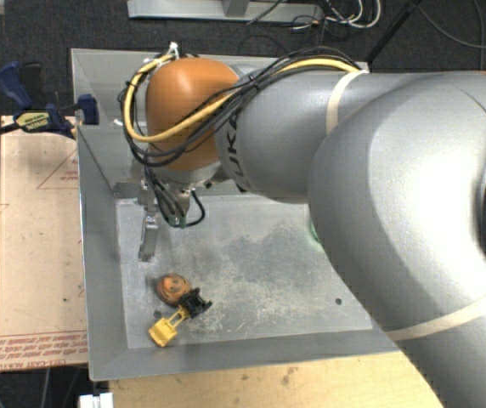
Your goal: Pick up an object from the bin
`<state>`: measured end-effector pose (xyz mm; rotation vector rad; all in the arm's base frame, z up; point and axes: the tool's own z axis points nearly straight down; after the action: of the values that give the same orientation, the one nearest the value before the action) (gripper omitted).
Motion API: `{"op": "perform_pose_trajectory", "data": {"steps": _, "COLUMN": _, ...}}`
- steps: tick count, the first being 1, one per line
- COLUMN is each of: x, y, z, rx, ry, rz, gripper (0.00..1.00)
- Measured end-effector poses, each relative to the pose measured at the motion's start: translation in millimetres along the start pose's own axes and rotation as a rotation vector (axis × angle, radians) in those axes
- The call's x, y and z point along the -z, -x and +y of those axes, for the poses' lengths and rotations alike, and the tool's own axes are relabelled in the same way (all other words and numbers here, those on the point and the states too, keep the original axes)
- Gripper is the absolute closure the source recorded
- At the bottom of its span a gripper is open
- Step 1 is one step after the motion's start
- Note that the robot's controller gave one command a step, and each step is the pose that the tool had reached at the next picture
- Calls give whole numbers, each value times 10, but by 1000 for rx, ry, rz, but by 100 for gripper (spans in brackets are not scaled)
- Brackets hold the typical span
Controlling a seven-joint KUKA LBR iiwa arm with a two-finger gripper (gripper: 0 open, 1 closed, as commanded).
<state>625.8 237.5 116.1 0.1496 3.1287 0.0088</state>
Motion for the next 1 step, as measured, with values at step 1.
{"op": "perform_pose_trajectory", "data": {"steps": 1, "x": -318, "y": -52, "z": 35, "rx": -77, "ry": -7, "rz": 12, "gripper": 0}}
